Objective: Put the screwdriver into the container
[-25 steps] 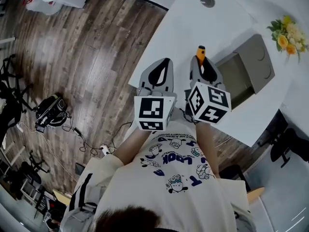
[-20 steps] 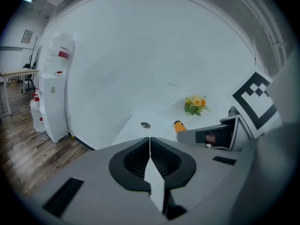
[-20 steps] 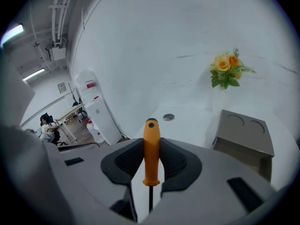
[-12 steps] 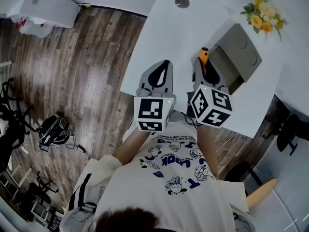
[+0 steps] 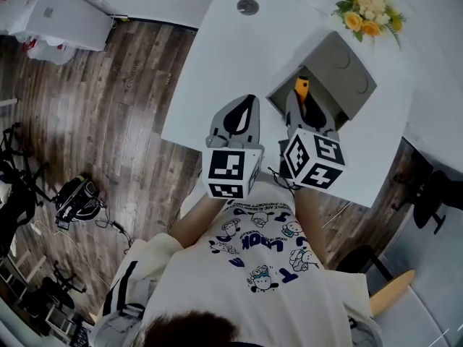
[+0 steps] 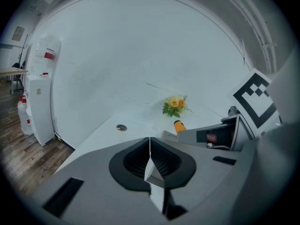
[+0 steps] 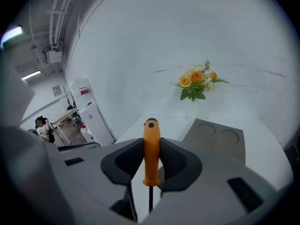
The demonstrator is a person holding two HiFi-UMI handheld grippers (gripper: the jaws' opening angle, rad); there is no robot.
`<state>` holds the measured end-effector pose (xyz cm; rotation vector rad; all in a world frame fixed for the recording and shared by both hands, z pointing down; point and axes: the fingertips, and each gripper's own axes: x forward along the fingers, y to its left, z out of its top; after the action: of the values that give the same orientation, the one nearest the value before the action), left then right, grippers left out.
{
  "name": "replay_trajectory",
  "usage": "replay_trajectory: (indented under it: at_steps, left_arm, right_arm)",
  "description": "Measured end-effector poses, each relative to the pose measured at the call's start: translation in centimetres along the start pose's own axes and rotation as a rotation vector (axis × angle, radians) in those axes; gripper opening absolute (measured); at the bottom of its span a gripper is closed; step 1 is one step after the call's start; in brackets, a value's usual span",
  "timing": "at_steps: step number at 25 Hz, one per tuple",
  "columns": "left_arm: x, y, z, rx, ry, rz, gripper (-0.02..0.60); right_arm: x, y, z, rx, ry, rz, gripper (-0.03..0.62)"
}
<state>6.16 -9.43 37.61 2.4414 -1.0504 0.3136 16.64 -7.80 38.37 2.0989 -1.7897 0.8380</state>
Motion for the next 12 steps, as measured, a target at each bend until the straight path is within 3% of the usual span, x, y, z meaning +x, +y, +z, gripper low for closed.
replay_trajectory:
  at_steps: [12]
  left_arm:
    - [2.6,-4.2,-0.5,-0.004,0.001,0.041,0.017]
  right_arm:
    - [-0.1,-4.9,0.4,-0.018,0.021,0.041,0.121]
